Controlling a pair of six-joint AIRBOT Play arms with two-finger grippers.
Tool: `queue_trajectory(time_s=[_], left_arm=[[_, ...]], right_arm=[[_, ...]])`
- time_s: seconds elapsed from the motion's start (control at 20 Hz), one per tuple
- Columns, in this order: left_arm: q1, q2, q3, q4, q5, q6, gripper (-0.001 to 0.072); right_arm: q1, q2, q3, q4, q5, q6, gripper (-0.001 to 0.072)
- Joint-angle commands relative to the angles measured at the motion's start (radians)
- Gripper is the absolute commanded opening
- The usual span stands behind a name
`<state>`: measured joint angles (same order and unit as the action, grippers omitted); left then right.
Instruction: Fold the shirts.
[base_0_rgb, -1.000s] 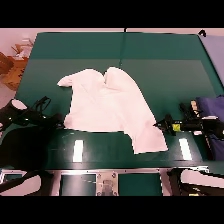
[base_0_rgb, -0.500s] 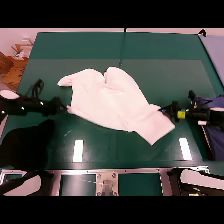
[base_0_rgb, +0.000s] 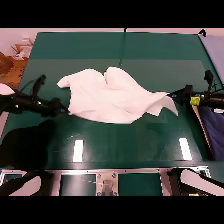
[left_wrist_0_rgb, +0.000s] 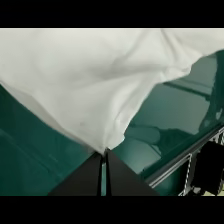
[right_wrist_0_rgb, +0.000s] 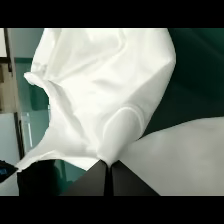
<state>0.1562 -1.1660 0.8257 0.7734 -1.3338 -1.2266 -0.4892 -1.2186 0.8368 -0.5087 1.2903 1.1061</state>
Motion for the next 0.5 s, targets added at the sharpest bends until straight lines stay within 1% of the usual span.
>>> queue_trajectory(time_s=[0.0, 0.15, 0.2, 0.25, 0.3, 0.4, 0.45], left_arm=[[-0.012, 0.003, -0.176, 0.061, -0.008, -0.030, 0.0021], [-0.011, 0.003, -0.280, 0.061, 0.032, -0.030, 0.0024], [-0.009, 0.003, -0.280, 0.064, 0.019, -0.030, 0.0200], [-0.009, 0.003, -0.268, 0.065, 0.003, -0.047, 0.0526], [-0.009, 0.003, -0.250, 0.066, -0.005, -0.060, 0.0579], [-0.009, 0.003, -0.204, 0.132, -0.005, -0.066, 0.0578], [-0.009, 0.003, -0.195, 0.196, 0.020, -0.103, 0.0578]], right_arm=[[0.000, 0.006, -0.088, -0.027, -0.048, -0.003, 0.0016], [0.000, 0.006, -0.127, -0.028, -0.064, -0.026, 0.0016], [0.000, 0.006, -0.127, -0.027, -0.067, -0.029, 0.0016], [-0.001, 0.006, -0.127, -0.027, -0.069, -0.030, 0.0016], [-0.001, 0.006, -0.127, -0.027, -0.071, -0.030, 0.0016], [0.000, 0.006, -0.127, -0.028, -0.071, -0.037, 0.0017], [-0.001, 0.006, -0.127, -0.028, -0.071, -0.040, 0.0016]])
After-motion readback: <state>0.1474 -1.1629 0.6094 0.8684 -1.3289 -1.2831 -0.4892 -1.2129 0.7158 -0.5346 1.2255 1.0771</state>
